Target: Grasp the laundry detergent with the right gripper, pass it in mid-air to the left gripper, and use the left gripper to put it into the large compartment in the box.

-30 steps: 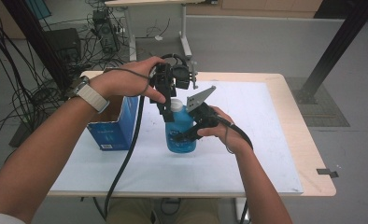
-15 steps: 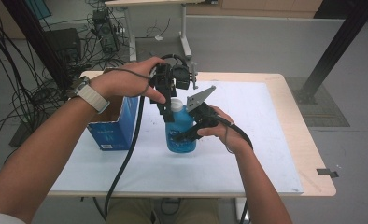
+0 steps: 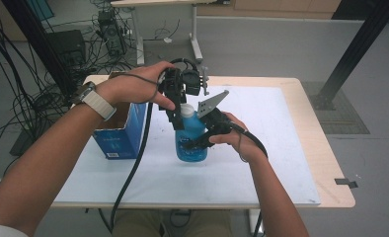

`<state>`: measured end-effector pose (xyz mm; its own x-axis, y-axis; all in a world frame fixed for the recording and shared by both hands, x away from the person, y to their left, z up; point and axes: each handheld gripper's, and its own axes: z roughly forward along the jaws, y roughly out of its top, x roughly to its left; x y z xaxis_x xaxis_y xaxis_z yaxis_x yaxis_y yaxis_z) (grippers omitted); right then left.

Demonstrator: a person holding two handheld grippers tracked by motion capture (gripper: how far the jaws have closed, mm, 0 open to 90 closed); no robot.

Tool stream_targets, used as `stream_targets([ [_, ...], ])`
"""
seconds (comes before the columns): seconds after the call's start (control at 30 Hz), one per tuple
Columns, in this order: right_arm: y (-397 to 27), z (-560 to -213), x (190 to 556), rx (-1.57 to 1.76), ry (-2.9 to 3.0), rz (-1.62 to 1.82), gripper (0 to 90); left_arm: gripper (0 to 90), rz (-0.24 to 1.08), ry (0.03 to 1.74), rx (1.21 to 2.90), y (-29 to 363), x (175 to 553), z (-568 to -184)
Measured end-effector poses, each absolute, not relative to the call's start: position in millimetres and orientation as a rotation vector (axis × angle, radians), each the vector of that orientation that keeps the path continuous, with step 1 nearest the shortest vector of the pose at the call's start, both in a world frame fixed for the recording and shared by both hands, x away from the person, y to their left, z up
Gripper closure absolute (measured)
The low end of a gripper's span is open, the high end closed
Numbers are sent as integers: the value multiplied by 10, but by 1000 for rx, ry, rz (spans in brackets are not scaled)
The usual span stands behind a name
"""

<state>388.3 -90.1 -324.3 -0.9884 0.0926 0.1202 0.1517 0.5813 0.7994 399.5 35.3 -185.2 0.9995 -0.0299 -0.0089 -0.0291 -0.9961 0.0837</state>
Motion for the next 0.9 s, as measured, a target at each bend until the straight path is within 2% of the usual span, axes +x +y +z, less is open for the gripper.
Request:
stream_targets([
  [0.9,-829,-3146,3806,-187,-2713,-1397,433,76,-38,-75,3054,280,3984,-1972],
])
